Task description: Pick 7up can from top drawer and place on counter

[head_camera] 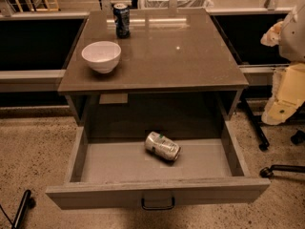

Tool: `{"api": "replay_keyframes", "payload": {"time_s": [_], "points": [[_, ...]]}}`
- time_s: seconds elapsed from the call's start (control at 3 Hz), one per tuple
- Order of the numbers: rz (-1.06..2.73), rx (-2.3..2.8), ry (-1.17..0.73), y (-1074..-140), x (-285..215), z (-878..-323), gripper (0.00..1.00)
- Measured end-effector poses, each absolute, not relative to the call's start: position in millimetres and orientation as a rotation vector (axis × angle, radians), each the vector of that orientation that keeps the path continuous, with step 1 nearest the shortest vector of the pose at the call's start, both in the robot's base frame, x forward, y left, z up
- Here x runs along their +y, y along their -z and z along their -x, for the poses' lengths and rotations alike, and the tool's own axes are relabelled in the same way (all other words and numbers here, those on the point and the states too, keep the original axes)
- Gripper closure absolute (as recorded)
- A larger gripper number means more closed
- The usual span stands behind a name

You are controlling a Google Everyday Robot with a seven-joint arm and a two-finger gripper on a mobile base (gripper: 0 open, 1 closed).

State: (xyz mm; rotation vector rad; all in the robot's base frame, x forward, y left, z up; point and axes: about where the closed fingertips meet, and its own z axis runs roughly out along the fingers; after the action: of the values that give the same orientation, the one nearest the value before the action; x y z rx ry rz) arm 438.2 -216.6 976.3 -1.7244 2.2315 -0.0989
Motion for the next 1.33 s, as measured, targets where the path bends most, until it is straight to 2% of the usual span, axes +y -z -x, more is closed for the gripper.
{"api": "replay_keyframes", "payload": {"time_s": [0.67, 1.0, 1.33], "points": [[1.745, 2.216, 0.076, -970.8, -211.8, -449.4, 0.0], [1.824, 2.194, -0.063, -910.6, -173.9, -486.1, 0.0], [1.862, 2.2, -0.122, -841.4, -134.7, -509.2, 0.0]]}}
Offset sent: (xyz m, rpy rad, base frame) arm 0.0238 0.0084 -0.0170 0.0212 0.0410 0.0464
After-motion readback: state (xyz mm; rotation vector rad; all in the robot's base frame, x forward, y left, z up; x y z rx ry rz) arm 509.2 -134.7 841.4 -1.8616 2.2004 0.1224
